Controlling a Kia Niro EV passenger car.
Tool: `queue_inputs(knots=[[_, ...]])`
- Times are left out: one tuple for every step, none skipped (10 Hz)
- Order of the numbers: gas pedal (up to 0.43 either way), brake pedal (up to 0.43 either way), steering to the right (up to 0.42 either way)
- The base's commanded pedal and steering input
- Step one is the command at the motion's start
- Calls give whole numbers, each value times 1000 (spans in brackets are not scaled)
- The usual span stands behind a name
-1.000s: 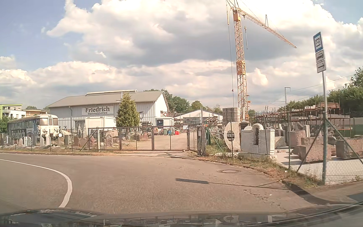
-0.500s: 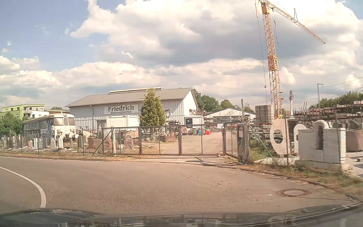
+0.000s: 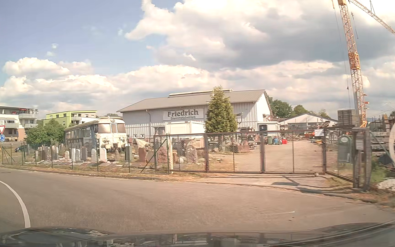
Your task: Follow the waypoints while adhering to traffic rules and regulations
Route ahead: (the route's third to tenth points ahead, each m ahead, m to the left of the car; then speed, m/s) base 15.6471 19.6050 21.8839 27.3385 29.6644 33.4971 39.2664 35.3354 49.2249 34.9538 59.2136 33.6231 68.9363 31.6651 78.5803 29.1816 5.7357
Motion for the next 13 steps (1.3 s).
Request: queue_inputs(knots=[[0, 0, -354], [0, 0, -363], [0, 0, -366], [0, 0, -365], [0, 0, -360], [20, 0, -348], [28, 0, -336], [28, 0, -322], [28, 0, -313], [28, 0, -310], [28, 0, -310], [28, 0, -310], [28, 0, -310]])
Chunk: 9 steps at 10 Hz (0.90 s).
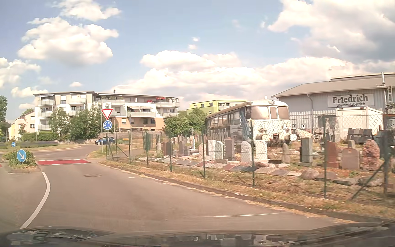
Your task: Follow the waypoints while adhering to traffic rules and regulations
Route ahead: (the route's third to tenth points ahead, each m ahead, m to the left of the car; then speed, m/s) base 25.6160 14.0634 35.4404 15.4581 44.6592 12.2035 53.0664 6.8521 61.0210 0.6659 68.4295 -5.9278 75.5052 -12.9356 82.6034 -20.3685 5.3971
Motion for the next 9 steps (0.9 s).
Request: queue_inputs(knots=[[28, 0, -310], [28, 0, -307], [28, 0, -300], [28, 0, -288], [28, 0, -267], [28, 0, -244], [28, 0, -231], [39, 0, -217], [47, 0, -211]])
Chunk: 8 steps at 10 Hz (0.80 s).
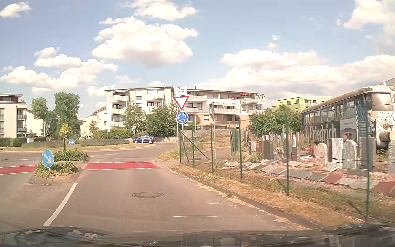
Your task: Follow the waypoints while adhering to traffic rules and regulations
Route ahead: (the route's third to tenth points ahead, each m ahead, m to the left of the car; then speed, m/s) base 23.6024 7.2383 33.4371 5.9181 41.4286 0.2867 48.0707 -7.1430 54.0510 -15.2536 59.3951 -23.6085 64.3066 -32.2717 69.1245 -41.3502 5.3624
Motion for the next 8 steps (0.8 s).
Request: queue_inputs(knots=[[47, 0, -207], [47, 0, -202], [47, 0, -199], [47, 0, -198], [47, 0, -198], [47, 0, -197], [47, 0, -196], [47, 0, -196]])
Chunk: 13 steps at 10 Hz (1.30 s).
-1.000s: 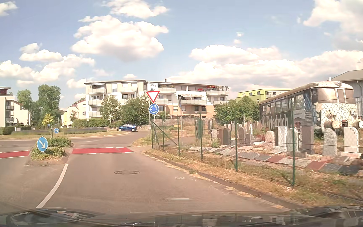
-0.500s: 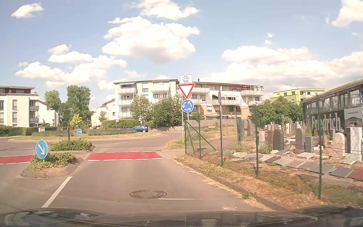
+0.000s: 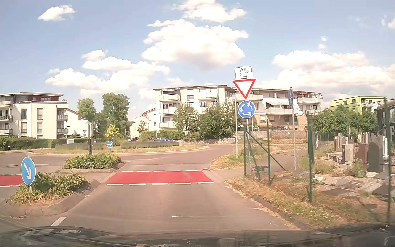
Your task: Follow the waypoints while adhering to traffic rules and regulations
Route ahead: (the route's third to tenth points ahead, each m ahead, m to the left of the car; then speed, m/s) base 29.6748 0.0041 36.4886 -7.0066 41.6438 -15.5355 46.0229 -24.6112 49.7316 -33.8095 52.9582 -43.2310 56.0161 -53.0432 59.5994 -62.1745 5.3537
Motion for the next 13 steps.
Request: queue_inputs(knots=[[47, 0, -194], [47, 0, -183], [47, 0, -156], [47, 0, -128], [47, 0, -104], [47, 0, -90], [47, 0, -74], [47, 0, -64], [67, 0, -53], [79, 0, -43], [79, 0, -32], [79, 0, -24], [79, 0, -16]])
